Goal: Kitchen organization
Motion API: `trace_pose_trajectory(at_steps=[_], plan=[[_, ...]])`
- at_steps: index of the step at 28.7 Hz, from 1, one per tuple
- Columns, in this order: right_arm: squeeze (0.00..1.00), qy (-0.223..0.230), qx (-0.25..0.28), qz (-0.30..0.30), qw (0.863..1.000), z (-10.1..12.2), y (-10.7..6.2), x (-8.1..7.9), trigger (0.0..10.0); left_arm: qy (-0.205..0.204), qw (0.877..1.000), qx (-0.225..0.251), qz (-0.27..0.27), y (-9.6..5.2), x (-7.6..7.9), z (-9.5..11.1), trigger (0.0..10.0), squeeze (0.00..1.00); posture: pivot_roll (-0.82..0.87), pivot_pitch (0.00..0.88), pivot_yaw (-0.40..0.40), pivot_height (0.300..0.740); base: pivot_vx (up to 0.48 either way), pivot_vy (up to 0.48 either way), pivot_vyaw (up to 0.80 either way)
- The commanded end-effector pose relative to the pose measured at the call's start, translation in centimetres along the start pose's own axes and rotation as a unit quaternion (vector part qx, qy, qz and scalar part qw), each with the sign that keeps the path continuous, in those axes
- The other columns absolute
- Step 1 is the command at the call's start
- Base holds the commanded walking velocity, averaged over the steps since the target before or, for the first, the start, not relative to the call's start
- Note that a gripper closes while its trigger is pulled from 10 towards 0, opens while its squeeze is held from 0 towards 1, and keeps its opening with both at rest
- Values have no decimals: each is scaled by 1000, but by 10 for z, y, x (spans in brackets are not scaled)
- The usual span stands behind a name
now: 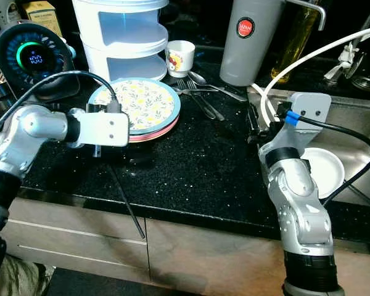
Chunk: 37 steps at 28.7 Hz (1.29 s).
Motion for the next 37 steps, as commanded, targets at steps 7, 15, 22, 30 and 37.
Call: trace_pose_trajectory(at_steps=[7, 15, 22, 30, 37], plan=[[0, 0, -2, -17, 1000, -4, -2, 6, 10000, -1, 999, -36, 26, 16, 19, -17, 2784, 0, 67, 56, 36, 740, 0, 0, 0], [0, -3, 0, -15, 1000, -2, -1, 7, 10000, 14, 993, -33, 113, 20, 5, -19, 0, 0, 63, 76, 30, 740, 0, 0, 0], [0, -4, -4, -14, 1000, -3, -2, 8, 10000, 52, 974, 10, 220, 13, -17, 7, 0, 0, 63, 79, 4, 740, 0, 0, 0], [0, -3, -3, -10, 1000, -3, 1, 8, 10000, 89, 945, 132, 285, 1, -29, 74, 10000, 0, 74, 76, -8, 740, 0, 0, 0], [0, -12, 5, -19, 1000, 1, 7, 15, 10000, 126, 949, 185, 222, 19, -4, 105, 10000, 0, 81, 72, -12, 740, 0, 0, 0]])
Point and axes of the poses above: a point about 5 cm out from each wrist's last joint towards the gripper, its own y axis pointing out of the wrist towards the gripper, its own z axis along the axis of the wrist's last joint, x = y × z, the point moved 5 cm from there along y, pointing out of the wrist towards the gripper, and after that the axes turned 1 degree about -y, right-handed, at the moved point
